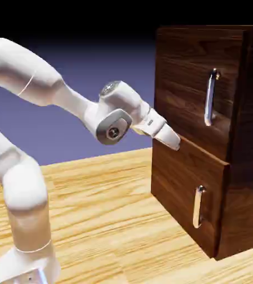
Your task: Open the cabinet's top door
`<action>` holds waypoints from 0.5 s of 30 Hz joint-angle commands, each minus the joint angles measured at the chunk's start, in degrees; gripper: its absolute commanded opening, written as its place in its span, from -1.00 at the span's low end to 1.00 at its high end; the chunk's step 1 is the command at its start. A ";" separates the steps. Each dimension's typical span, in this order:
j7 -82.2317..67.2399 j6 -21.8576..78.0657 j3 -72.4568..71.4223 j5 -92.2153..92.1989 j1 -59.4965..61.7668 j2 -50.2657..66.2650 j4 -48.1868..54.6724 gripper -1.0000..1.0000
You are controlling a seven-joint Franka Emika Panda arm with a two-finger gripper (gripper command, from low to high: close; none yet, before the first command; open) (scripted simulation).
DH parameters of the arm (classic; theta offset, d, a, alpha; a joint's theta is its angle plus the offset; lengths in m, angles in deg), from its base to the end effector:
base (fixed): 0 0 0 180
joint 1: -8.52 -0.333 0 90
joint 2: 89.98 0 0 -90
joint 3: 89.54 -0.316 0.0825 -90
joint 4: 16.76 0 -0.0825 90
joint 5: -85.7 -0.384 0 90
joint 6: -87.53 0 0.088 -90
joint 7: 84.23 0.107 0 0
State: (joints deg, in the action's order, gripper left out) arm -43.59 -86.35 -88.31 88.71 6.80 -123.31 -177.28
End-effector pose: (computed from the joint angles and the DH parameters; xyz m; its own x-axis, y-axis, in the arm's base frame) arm 0.3892 0.0071 0.4665 0.5480 -0.6110 0.5713 -0.4126 -0.7916 -0.4507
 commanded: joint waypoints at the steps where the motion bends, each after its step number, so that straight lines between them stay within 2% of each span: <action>1: -1.51 0.11 1.03 2.50 -0.86 -0.56 0.40 0.00; 15: -22.69 1.60 15.37 37.38 -12.81 -8.37 6.04 0.00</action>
State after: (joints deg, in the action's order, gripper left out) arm -66.28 -84.75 -72.94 126.09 -6.01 -131.68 -171.24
